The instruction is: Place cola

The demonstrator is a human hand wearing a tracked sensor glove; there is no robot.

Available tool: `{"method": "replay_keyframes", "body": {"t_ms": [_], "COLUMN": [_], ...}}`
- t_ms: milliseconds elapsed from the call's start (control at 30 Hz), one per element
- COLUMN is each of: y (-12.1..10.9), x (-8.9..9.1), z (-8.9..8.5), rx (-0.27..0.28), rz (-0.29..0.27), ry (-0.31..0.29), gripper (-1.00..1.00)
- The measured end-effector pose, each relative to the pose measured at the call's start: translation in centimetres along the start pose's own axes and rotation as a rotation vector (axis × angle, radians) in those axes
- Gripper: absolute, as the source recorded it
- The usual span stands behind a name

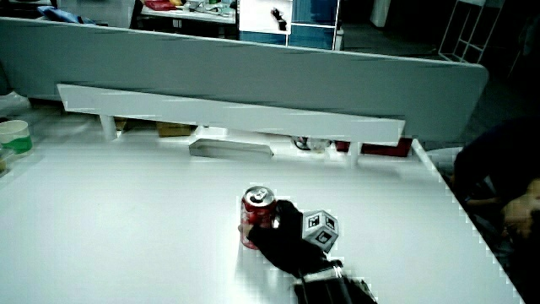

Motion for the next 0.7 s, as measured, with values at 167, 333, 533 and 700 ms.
{"method": "replay_keyframes", "body": {"t_ms": [167,333,533,700], "y": [-0.1,-0.8,-1.8,-3.4], "x": [-0.2,-1.6,-4.3,-7.1], "z": [0.4,1.8,3.7,5.1], "rx": [-0.028,-0.016,-0.019,0.014], "rz": [0.02,0.07,0.149,0.229], "ry": [-0.005,-0.052,-0.154,-0.23], "gripper": [-0.65,-0.9,-1.0,-1.0]}}
